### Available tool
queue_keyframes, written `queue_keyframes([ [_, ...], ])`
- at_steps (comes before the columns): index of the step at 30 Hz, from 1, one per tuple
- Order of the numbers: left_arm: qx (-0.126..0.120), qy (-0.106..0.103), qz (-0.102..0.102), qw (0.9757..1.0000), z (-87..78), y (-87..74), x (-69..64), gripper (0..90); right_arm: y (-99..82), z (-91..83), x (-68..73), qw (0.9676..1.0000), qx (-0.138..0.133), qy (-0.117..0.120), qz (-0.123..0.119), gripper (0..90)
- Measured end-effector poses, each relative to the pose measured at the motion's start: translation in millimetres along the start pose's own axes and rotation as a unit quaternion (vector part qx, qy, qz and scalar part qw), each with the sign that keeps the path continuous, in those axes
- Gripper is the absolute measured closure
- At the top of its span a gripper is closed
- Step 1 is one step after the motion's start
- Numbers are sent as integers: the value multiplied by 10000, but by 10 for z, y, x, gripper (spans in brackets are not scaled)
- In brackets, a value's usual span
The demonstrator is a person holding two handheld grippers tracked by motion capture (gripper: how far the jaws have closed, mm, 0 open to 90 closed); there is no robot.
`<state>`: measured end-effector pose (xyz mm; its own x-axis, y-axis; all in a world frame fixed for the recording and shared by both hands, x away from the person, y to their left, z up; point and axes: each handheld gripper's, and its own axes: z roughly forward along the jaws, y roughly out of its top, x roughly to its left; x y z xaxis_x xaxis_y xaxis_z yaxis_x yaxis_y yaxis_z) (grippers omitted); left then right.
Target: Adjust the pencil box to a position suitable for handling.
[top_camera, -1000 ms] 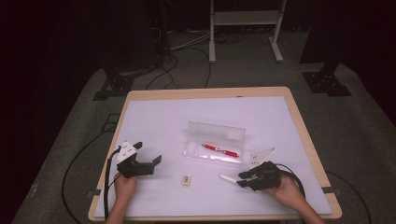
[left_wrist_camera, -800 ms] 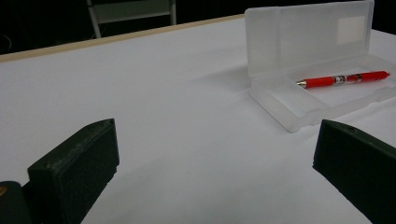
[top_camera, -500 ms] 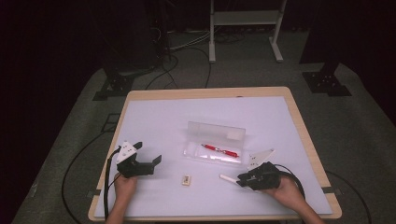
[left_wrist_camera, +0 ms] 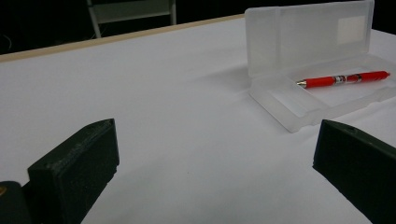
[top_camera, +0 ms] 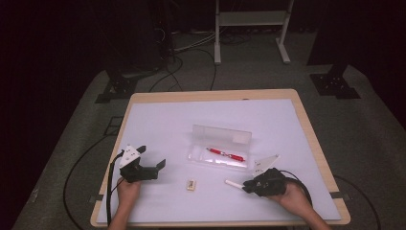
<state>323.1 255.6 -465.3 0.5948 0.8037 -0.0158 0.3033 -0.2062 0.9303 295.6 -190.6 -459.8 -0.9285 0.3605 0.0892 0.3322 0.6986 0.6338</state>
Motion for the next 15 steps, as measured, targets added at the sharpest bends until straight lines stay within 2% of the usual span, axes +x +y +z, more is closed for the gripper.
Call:
queue_keyframes([
  [15,1,-3,3,10000,0,0,0,0,-1,-7,-3,10000,-4,75,48,779],
])
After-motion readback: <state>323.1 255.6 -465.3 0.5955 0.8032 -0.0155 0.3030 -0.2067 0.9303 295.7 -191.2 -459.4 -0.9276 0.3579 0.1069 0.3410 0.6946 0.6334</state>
